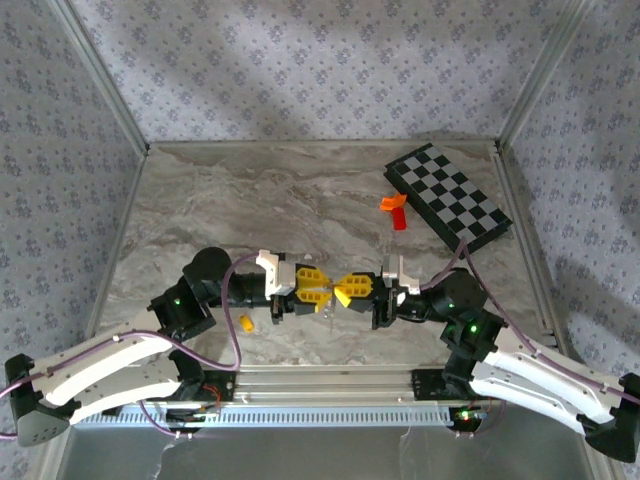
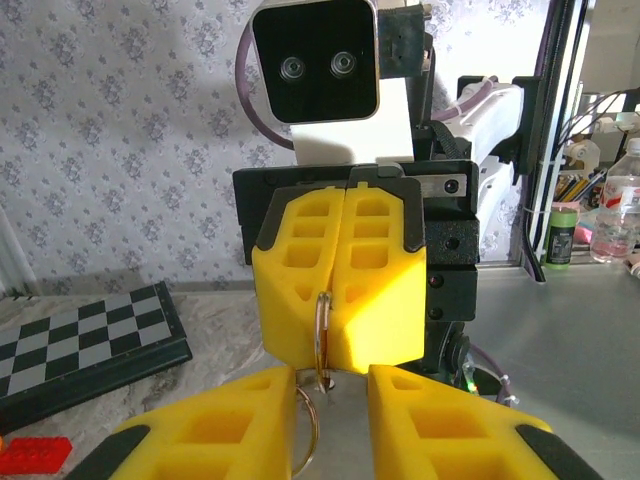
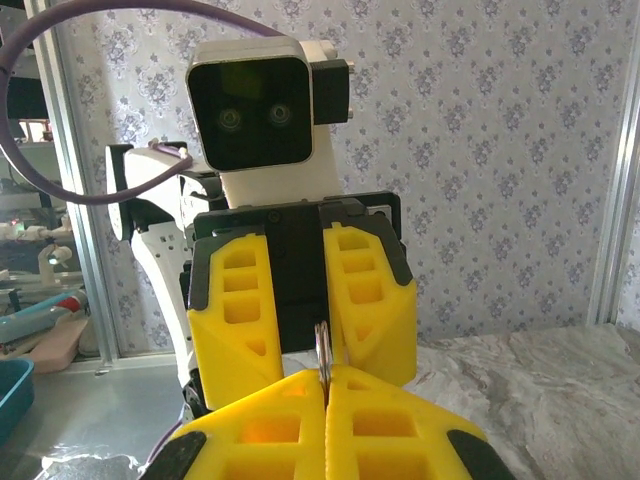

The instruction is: Put the keys on the keyring

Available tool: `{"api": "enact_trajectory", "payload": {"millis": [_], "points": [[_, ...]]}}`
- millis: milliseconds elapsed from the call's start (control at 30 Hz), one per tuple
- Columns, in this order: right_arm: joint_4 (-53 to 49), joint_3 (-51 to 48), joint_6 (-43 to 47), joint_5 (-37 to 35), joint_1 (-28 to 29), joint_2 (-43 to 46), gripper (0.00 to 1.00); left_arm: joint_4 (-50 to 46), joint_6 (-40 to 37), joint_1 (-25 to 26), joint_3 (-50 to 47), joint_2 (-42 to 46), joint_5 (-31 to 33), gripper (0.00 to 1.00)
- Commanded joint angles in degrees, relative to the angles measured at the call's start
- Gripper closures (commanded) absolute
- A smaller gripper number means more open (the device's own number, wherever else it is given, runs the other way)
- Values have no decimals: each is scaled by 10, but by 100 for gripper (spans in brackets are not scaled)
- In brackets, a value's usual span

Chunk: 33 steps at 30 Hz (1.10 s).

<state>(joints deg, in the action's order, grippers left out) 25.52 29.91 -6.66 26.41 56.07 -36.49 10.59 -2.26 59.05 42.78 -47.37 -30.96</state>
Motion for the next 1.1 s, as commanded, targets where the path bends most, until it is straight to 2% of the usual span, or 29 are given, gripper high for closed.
{"api": "enact_trajectory", "payload": {"millis": [0, 267, 500, 667, 700, 867, 1067], "points": [[17, 1, 4, 5, 4, 2, 100, 26, 0, 5, 14, 1, -20, 75], [15, 1, 5, 7, 6, 0, 100, 32, 1, 6, 14, 0, -19, 83], [11, 2, 8, 7, 9, 0, 100, 29, -2, 6, 18, 0, -19, 99], [-18, 8, 14, -8, 9, 5, 100, 3, -14, 6, 24, 1, -15, 100], [-37, 11, 19, -14, 9, 8, 98, -8, -20, 6, 28, 3, -12, 100], [-152, 39, 63, -58, 24, 33, 70, -136, -84, 6, 69, 4, 17, 100], [-257, 86, 128, -122, 59, 33, 61, -280, -156, 6, 130, -11, 57, 100]]}}
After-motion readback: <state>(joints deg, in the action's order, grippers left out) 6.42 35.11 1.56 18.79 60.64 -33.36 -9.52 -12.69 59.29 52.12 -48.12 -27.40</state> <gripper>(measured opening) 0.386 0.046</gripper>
